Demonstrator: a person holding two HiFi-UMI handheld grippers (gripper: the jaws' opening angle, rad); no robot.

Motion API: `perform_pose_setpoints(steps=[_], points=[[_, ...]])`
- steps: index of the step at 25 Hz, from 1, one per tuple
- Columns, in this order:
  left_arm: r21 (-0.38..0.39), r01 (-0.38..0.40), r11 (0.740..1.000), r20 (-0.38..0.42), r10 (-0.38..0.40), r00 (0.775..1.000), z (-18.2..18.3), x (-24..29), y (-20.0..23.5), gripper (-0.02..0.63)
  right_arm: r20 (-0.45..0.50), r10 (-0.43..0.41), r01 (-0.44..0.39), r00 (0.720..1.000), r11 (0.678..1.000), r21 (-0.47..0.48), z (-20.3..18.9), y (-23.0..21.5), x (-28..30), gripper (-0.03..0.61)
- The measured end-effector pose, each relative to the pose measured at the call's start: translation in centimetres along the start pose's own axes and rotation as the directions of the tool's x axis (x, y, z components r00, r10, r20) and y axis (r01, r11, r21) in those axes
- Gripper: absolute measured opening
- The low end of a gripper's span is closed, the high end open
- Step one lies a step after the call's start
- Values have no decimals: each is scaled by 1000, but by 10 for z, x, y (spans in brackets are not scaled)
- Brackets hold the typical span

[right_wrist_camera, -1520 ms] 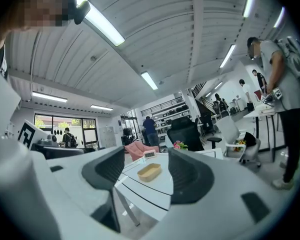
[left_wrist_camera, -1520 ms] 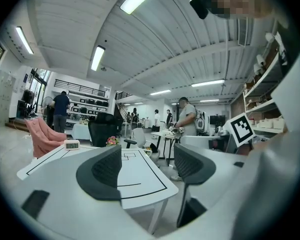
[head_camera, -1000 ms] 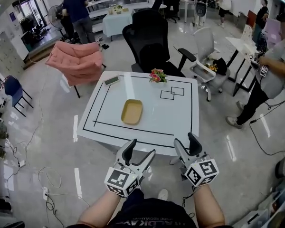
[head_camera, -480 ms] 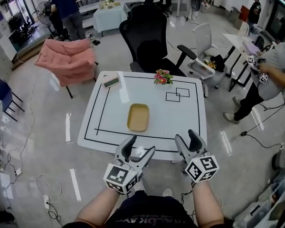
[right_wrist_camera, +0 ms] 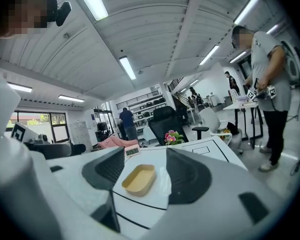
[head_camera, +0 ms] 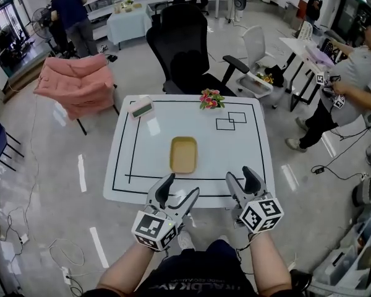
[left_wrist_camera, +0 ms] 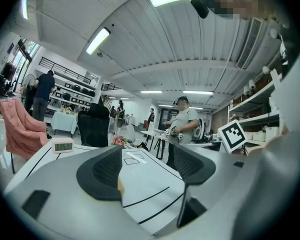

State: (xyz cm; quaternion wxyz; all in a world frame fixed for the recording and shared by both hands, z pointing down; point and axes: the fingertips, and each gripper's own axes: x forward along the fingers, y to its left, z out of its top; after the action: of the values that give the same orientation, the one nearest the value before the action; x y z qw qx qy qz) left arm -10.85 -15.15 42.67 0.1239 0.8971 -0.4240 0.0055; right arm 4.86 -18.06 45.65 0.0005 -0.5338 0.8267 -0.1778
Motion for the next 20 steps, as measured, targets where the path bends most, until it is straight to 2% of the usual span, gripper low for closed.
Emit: perform_pose_setpoints(steps=[9,20], points=[[-21,-4,1000,1,4,1000,-4,2,7,321,-57,-17,19,998,999,29,-20,-12,11,258],[-30,-47,998,-26,46,999,-11,29,11,321,-136,-6,20,991,995,100,-42,-58,51,238]])
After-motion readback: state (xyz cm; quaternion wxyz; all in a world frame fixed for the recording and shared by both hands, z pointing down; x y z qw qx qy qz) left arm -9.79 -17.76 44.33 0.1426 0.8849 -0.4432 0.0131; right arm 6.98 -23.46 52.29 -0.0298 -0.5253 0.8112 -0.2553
